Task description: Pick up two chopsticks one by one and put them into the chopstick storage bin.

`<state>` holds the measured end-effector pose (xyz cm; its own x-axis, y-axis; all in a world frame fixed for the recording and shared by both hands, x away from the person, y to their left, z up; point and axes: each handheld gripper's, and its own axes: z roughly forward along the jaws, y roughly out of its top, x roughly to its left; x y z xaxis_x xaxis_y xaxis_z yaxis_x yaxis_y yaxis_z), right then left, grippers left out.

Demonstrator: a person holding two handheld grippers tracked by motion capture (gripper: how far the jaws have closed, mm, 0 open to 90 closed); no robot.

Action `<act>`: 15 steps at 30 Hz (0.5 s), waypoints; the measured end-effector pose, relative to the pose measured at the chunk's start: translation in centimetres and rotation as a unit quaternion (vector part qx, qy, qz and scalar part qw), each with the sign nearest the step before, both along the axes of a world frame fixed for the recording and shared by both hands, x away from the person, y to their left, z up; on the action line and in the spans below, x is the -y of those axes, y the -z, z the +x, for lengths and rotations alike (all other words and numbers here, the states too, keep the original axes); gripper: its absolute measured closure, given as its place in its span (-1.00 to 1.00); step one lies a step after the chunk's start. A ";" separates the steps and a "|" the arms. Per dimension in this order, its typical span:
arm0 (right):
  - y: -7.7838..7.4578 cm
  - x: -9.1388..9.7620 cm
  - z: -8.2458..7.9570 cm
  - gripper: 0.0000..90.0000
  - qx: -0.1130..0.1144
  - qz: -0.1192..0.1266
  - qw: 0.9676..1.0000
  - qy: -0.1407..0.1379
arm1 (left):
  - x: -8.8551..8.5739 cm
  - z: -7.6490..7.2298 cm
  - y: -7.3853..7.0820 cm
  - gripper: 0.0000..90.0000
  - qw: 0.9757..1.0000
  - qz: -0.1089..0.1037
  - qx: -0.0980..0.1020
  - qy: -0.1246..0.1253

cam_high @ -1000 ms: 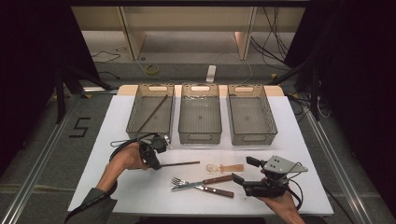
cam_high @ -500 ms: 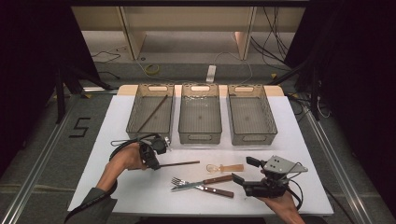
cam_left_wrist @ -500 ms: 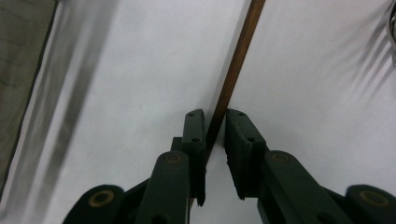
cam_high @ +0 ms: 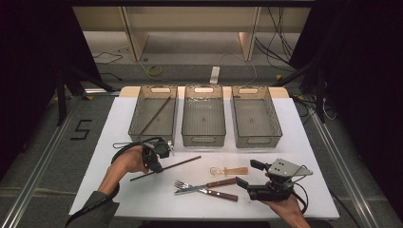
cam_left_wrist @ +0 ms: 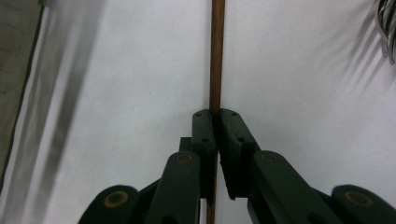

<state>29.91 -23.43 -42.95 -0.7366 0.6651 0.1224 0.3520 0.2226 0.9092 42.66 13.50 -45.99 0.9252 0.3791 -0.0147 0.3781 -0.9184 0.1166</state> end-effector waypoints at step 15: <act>0.0 0.0 0.0 -0.56 0.000 0.000 1.000 -0.001 | 0.2 -0.2 -1.4 0.89 1.000 -0.013 0.023 -0.008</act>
<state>29.89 -23.45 -42.93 -0.7380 0.6637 0.1218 0.3514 0.2240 0.9090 42.42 13.32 -44.59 0.9191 0.3936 0.0168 0.3863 -0.9087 0.1581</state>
